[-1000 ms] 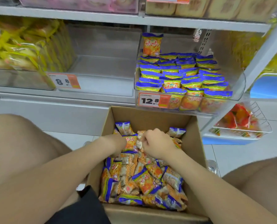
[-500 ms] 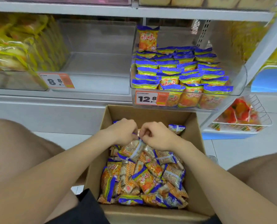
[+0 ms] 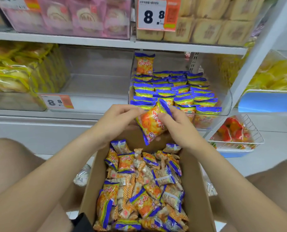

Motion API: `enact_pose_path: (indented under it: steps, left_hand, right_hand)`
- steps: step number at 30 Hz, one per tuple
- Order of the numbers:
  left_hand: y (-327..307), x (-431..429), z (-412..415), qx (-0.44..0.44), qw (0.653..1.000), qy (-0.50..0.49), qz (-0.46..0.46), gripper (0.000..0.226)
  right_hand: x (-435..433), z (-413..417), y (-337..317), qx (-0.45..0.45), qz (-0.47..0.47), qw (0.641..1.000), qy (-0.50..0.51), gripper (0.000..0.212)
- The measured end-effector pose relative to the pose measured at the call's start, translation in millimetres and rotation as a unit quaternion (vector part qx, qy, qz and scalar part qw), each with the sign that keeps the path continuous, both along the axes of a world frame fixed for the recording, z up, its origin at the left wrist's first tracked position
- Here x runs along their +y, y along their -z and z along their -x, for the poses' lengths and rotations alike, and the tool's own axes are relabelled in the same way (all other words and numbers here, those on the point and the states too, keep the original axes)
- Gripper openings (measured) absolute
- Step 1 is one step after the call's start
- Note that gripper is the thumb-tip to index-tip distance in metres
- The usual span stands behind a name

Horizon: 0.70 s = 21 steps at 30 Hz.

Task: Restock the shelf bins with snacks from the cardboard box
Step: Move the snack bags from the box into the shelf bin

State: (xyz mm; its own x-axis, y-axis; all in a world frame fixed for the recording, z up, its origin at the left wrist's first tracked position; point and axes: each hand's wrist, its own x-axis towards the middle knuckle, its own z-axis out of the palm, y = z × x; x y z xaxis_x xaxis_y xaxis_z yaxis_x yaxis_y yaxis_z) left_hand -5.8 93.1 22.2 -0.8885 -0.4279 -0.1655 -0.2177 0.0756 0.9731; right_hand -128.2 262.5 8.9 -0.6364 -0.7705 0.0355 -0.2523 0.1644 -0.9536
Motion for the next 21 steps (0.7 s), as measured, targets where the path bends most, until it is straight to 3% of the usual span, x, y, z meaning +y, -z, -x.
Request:
enact_pose_path:
  steps: [5,8,11,13,14,16,19,21]
  left_hand:
    - [3.2,-1.8,3.6,0.021,0.999,-0.019,0.023,0.014]
    - [4.2,-3.8,6.6,0.06,0.997,-0.037,0.015,0.015]
    - [2.4,-1.8,9.5,0.103,0.992,-0.065,-0.03,0.017]
    - [0.3,-1.6,11.3,0.116,0.99,-0.071,-0.035,0.019]
    - [-0.2,-2.6,12.8,0.118,0.99,-0.074,0.002,0.019]
    - [0.8,-9.4,16.1,0.121,0.974,-0.099,0.167,0.016]
    - [5.3,-26.4,23.6,0.134,0.894,-0.124,0.41,0.017]
    - [10.5,-38.7,31.0,0.113,0.855,-0.1,0.497,0.035]
  right_hand:
    - [-7.8,-1.3,-4.0,-0.09,0.026,0.992,0.081,0.029]
    - [-8.6,3.2,0.5,-0.082,0.059,0.989,0.111,0.007]
    - [-10.8,1.4,2.8,-0.093,0.076,0.984,0.128,0.032]
    - [-13.2,-3.5,-1.5,-0.092,0.1,0.984,0.117,0.03]
    - [-15.7,-4.3,-2.8,-0.081,0.11,0.983,0.12,0.029]
    - [-22.4,0.2,-5.8,-0.039,0.122,0.981,0.147,0.028]
    - [-37.9,21.7,-10.3,0.071,0.119,0.966,0.219,0.023]
    - [-52.6,44.9,-11.2,0.166,0.081,0.948,0.261,0.022]
